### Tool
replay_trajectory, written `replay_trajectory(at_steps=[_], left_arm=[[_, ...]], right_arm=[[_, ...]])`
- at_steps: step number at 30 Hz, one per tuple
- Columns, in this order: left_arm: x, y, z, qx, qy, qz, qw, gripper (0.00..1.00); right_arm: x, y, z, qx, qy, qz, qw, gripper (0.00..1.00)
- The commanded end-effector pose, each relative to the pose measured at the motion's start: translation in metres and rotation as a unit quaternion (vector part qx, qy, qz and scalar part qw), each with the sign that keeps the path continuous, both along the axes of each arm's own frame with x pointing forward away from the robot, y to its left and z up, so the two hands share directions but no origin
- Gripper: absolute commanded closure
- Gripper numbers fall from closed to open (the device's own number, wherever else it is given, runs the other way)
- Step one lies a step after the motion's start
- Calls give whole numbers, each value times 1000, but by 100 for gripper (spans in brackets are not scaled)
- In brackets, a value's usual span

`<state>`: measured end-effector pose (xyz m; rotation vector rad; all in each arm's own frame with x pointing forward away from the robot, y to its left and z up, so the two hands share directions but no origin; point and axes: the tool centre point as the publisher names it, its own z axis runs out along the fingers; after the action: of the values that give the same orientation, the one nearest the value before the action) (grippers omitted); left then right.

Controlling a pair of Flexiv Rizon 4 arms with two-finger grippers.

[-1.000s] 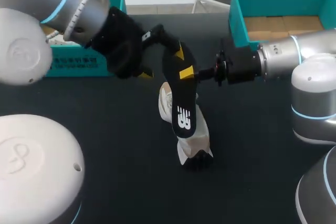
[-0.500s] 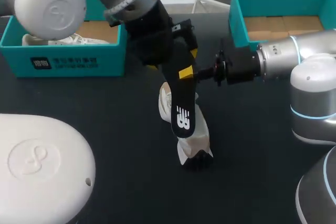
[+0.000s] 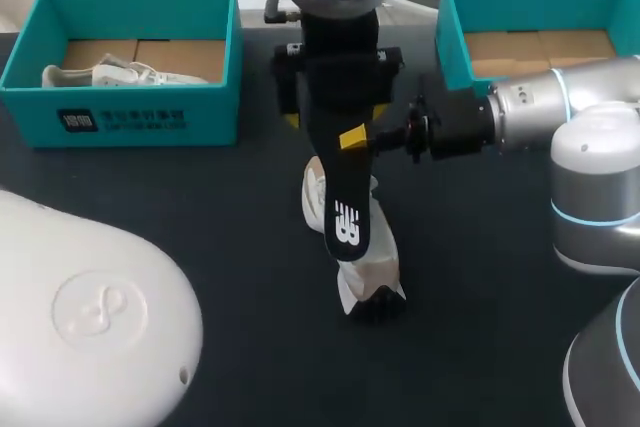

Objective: Take the shoe out of the shoebox, open the shoe tongue, remove and reinsert the insole, then place the shoe into the shoebox

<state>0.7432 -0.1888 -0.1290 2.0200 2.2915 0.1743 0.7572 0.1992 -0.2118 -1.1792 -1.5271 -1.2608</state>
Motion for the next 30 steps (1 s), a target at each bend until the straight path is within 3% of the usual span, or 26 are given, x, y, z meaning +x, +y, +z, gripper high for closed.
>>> replay_trajectory(at_steps=[1,6,13,30], left_arm=[[3,-2,1,72,11,12,997,0],[3,-1,0,48,9,7,999,0],[5,2,1,-27,-6,3,1000,0],[7,-1,0,-55,-2,-13,998,0]], right_arm=[[2,2,-1,0,0,1,1000,100],[3,2,-1,1,0,2,1000,100],[4,3,-1,2,-1,2,1000,100],[1,6,0,9,4,7,1000,100]])
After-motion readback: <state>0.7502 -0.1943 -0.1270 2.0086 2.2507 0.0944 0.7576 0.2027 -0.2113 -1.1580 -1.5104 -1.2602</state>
